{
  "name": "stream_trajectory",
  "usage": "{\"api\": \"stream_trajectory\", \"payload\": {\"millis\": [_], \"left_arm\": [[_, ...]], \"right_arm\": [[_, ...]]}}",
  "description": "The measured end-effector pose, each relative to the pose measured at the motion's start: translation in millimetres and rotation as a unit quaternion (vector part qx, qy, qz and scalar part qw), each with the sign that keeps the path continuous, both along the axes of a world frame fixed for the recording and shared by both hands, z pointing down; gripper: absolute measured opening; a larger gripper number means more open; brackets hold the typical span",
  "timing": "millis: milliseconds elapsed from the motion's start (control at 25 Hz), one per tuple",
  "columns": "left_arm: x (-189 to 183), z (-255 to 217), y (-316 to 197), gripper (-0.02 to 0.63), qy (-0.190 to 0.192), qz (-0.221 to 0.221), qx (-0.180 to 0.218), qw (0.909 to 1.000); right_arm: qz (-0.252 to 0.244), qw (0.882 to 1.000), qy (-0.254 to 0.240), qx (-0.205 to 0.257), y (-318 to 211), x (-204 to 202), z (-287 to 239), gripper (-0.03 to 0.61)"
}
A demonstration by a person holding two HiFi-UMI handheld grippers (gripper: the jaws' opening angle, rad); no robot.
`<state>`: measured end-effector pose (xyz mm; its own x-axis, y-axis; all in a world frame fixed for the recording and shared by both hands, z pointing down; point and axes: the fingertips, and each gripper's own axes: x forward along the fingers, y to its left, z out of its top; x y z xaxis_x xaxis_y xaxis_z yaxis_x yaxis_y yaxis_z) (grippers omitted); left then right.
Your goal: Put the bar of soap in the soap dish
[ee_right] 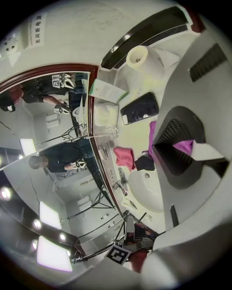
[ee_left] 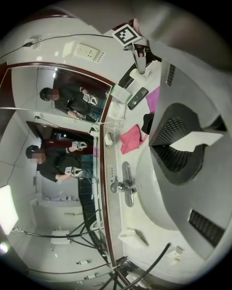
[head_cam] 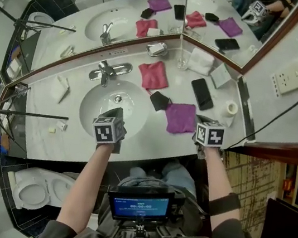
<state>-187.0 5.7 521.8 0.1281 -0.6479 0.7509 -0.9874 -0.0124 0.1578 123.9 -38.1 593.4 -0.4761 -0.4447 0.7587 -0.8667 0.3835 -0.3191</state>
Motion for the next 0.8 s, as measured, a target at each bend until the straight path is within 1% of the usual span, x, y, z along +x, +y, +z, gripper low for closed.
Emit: {"api": "stream_trajectory", "payload": {"millis": [120, 200, 280, 400, 440, 520, 640, 800], "left_arm": [[13, -6, -19, 0.005, -0.017, 0.032, 0.022, 0.9991], [25, -10, -40, 0.016, -0.032, 0.067, 0.039, 0.9965], [38, -14, -67, 0.073, -0.039, 0.108, 0.053, 0.992], [56, -17, -112, 0.157, -0.051, 0.164, 0.067, 0.9828], [61, -17, -127, 0.185, -0.058, 0.183, 0.069, 0.979], [67, -13, -158, 0.214, -0.081, 0.221, 0.071, 0.9694], [77, 2, -203, 0.252, -0.12, 0.274, 0.071, 0.9515], [83, 29, -256, 0.291, -0.16, 0.321, 0.057, 0.9318]], "right_arm": [[-0.007, 1.0, -0.014, 0.014, -4, -3, -11, 0.021], [-0.01, 0.999, -0.023, 0.024, -7, -3, -18, 0.021], [-0.01, 0.999, -0.032, 0.032, -10, -2, -25, 0.021], [-0.005, 0.998, -0.044, 0.035, -9, 1, -25, 0.021], [-0.002, 0.998, -0.048, 0.035, -8, 2, -23, 0.021], [0.006, 0.998, -0.059, 0.035, -6, 0, -18, 0.021], [0.022, 0.996, -0.076, 0.038, -6, 0, -13, 0.021], [0.042, 0.993, -0.093, 0.056, -11, 1, -19, 0.021]]}}
